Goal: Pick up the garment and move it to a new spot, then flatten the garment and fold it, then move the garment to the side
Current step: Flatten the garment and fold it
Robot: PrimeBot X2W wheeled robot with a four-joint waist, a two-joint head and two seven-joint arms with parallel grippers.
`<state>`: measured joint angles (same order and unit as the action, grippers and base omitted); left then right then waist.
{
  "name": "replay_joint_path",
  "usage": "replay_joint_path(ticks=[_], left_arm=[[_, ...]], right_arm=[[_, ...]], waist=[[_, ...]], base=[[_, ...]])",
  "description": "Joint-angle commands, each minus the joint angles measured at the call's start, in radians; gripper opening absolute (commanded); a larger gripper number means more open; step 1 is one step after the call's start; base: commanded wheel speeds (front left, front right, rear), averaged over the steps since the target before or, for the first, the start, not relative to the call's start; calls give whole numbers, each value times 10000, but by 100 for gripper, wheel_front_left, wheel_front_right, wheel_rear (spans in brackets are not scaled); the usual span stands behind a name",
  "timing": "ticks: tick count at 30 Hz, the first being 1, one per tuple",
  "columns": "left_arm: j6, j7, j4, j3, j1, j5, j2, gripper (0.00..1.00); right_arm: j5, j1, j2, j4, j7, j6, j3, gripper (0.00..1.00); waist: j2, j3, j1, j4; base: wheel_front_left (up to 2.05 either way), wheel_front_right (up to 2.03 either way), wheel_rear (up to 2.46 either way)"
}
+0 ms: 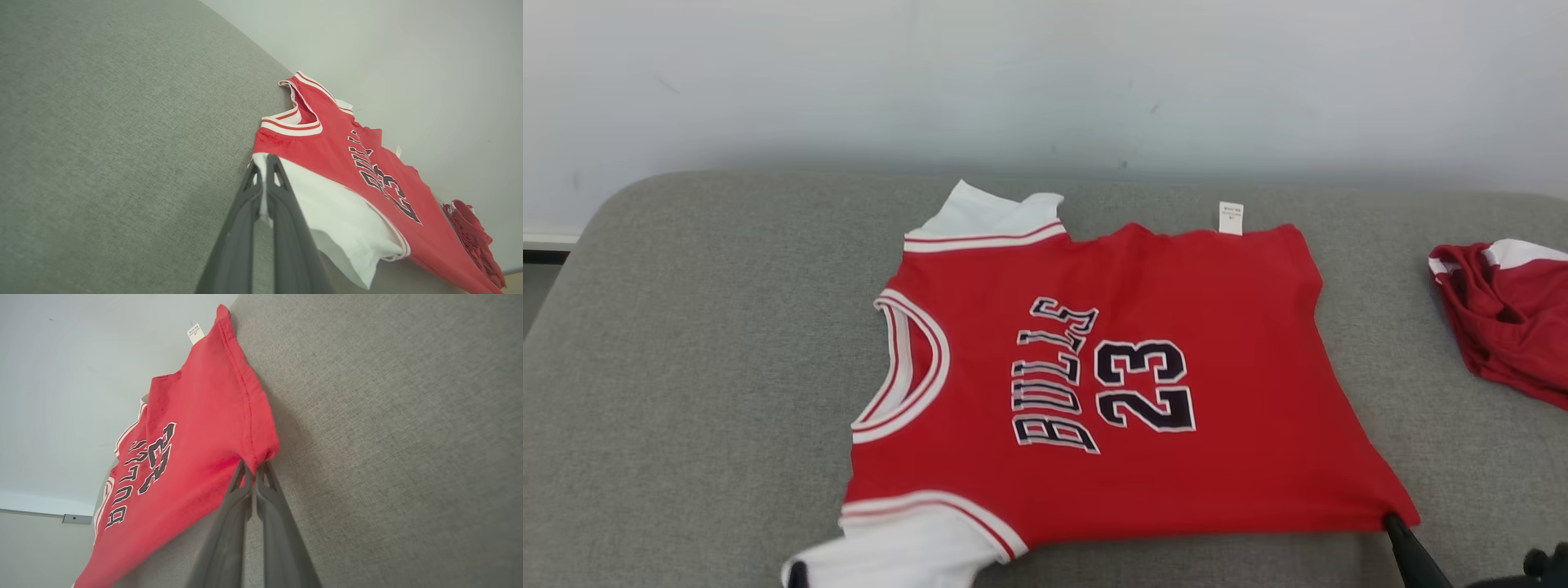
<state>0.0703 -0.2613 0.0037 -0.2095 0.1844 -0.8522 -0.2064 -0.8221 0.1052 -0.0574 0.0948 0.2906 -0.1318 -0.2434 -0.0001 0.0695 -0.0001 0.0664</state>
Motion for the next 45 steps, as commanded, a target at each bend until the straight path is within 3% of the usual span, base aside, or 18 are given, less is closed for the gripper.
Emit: replay_joint_path(ticks=[1, 14, 24, 32, 45], left_arm=[[-62, -35, 228, -55, 337, 56, 88, 0], [-348, -36, 609, 140, 652, 429, 331, 0], [-813, 552, 766, -314, -1290, 1179, -372, 0], [-1396, 1054, 2473, -713, -3656, 1578, -711, 0], [-1937, 664, 5864, -1497, -6273, 1827, -500, 0]], right_arm=[[86, 361, 7, -96, 66, 22, -202, 0], [96, 1479, 63, -421, 442, 22, -368, 0], [353, 46, 71, -464, 308, 20, 388, 0], [1382, -1892, 74, 408, 831, 20, 659, 0], [2690, -3947, 43, 2636, 604, 20, 318, 0]], waist=[[1, -101, 1, 87], [1, -268, 1, 96], [1, 13, 1, -216], [1, 357, 1, -367], [1, 763, 1, -227]], base=[[0, 0, 0], [0, 0, 0], [0, 0, 0], [0, 0, 0], [0, 0, 0]])
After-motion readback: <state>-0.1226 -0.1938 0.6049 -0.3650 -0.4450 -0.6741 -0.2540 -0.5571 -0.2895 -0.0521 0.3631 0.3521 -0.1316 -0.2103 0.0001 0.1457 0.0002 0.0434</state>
